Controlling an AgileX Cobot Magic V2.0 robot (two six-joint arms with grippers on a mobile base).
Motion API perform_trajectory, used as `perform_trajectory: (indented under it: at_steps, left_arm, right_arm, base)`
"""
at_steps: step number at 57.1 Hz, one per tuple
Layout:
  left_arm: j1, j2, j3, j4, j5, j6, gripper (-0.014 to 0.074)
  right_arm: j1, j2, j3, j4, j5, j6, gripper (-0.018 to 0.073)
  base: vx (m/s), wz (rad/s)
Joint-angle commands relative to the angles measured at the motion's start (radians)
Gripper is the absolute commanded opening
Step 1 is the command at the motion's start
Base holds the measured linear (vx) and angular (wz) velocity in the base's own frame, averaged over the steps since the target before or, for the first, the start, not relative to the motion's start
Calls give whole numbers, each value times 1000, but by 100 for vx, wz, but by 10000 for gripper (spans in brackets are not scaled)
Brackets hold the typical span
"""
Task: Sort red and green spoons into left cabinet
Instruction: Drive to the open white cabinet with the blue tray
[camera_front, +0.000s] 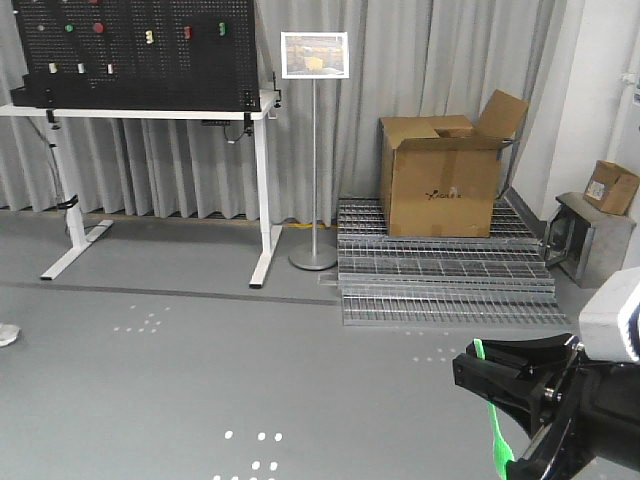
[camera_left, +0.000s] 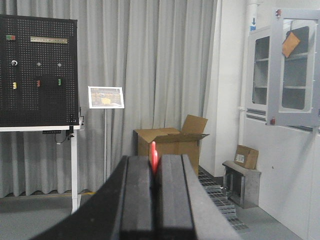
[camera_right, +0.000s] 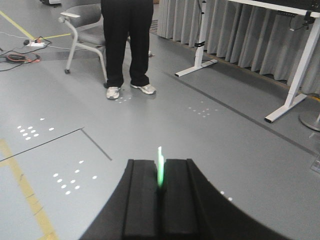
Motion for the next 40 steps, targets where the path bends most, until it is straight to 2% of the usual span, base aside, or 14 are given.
perform_trajectory:
  at_steps: [1,40]
  left_arm:
    - [-5,-2,-25,-16,-66,-8,3]
    - [-5,-2,-25,-16,-66,-8,3]
  right_arm:
    - [-5,-18,-29,42,3,-1,-5]
    - [-5,-18,-29,42,2,-1,-5]
  base:
    - [63,-7]
    - [63,-9]
